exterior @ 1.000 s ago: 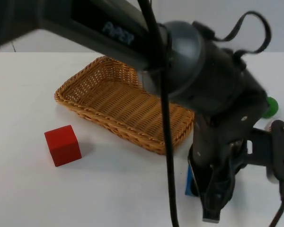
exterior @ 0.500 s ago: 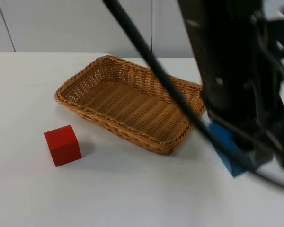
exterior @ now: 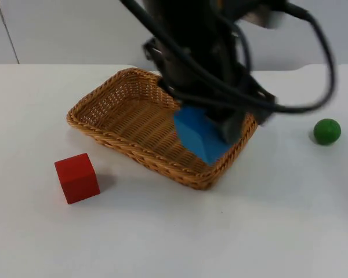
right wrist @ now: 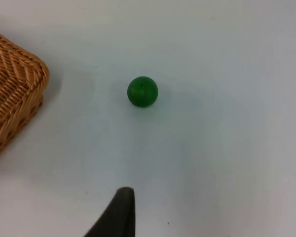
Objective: Place all geometric objects except the red cube into the basket.
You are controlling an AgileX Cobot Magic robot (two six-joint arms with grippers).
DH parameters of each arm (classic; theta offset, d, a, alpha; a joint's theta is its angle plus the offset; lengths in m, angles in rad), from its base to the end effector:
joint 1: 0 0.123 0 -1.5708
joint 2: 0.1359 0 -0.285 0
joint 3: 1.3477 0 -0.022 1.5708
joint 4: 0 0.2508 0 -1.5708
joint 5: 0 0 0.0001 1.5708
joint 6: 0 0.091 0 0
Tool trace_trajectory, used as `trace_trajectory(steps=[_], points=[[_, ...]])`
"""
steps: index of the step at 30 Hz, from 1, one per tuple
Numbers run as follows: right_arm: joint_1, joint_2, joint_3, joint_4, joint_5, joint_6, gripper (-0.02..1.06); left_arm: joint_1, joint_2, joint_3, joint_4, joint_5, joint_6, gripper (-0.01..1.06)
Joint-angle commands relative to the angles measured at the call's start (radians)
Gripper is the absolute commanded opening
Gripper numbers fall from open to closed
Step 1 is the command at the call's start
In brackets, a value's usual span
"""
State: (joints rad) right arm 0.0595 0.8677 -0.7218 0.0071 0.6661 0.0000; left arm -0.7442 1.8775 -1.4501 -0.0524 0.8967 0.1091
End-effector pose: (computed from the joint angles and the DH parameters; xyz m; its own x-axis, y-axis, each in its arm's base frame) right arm 0.1663 0.0103 0.3102 -0.6621 -0.0339 -0.7486 -0.0590 0.9982 0.0071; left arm 0.2885 -0.2707 0.2317 -0.6404 0.6933 -0.3303 0.7377 0.6750 -0.0135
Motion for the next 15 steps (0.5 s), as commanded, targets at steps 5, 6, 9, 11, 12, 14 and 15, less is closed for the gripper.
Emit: trace_trajectory(steps=[5, 6, 9, 11, 12, 14, 15], points=[[-0.006, 0.001, -0.004, -0.007, -0.001, -0.011, 1.05, 0.192, -0.011, 0.0, 0.017, -0.095, -0.011, 0.0], [-0.006, 0.001, -0.004, -0.007, -0.001, -0.011, 1.05, 0.192, -0.011, 0.0, 0.017, -0.095, -0.011, 0.0], [-0.006, 0.001, -0.004, -0.007, -0.001, -0.011, 1.05, 0.283, -0.011, 0.0, 0.015, -0.184, -0.012, 0.0], [-0.006, 0.001, -0.004, -0.007, -0.001, -0.011, 1.05, 0.307, -0.009, 0.0, 0.011, -0.216, -0.012, 0.0], [-0.006, 0.001, -0.004, -0.007, -0.001, -0.011, 1.05, 0.324, -0.003, -0.002, 0.009, -0.246, -0.012, 0.0], [-0.006, 0.001, -0.004, -0.007, -0.001, -0.011, 1.05, 0.348, 0.02, -0.011, 0.009, -0.276, -0.01, 0.0], [-0.006, 0.001, -0.004, -0.007, -0.001, -0.011, 1.05, 0.348, 0.04, -0.025, 0.009, -0.279, -0.002, 0.0]])
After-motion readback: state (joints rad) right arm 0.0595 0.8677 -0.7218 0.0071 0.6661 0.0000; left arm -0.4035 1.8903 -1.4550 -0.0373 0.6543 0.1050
